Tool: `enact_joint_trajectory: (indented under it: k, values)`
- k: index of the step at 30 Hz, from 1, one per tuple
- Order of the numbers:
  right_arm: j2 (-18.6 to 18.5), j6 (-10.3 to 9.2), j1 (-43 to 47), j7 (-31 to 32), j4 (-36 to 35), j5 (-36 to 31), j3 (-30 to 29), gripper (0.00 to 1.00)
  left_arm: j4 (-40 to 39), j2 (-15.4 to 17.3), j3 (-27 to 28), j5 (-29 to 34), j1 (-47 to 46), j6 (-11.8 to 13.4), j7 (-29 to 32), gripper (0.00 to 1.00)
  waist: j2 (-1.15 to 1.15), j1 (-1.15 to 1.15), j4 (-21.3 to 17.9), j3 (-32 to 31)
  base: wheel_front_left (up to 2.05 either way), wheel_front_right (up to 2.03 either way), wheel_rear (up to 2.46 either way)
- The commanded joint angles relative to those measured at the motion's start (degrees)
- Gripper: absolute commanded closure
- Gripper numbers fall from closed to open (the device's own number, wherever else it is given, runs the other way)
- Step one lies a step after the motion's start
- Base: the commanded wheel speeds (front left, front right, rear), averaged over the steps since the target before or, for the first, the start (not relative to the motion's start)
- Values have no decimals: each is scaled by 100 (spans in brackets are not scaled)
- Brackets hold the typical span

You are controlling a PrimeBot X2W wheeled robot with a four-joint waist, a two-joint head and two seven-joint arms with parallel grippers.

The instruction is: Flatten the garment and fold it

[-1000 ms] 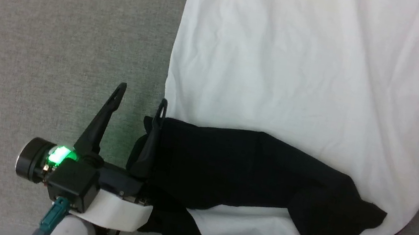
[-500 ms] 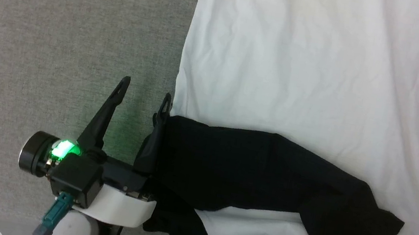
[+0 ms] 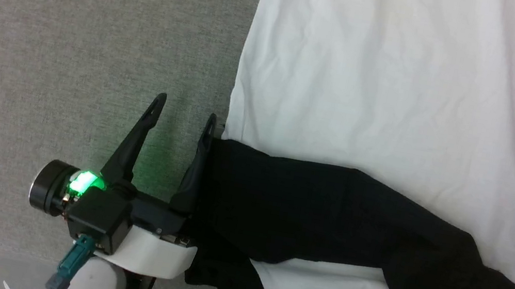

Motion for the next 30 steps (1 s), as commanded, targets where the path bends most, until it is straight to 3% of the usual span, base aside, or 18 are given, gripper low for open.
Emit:
enact_joint_trajectory:
  k: [1, 2, 16, 25, 30]
  values:
    - [71, -5, 23, 166, 153, -99, -47, 80, 23, -17, -6, -44, -116, 31, -27, 0, 0, 0, 22, 2, 0, 0, 0]
    - [100, -5, 17, 226, 174, -151, -104, 100, 31, -19, -7, -46, -115, 33, -27, 0, 0, 0, 26, -9, 0, 0, 0]
    - [233, -5, 143, 450, -49, -476, -326, 100, 147, -41, -11, -60, -74, 37, -27, 0, 0, 0, -45, -346, 0, 0, 0]
    - [157, -5, 456, 517, -534, -338, -410, 100, 179, -32, 85, -74, 144, 74, -27, 0, 0, 0, -261, -900, 0, 0, 0]
    - [63, -5, 749, 667, -832, -282, -752, 100, 154, -22, 135, -73, 243, 85, -27, 0, 0, 0, -411, -1104, 0, 0, 0]
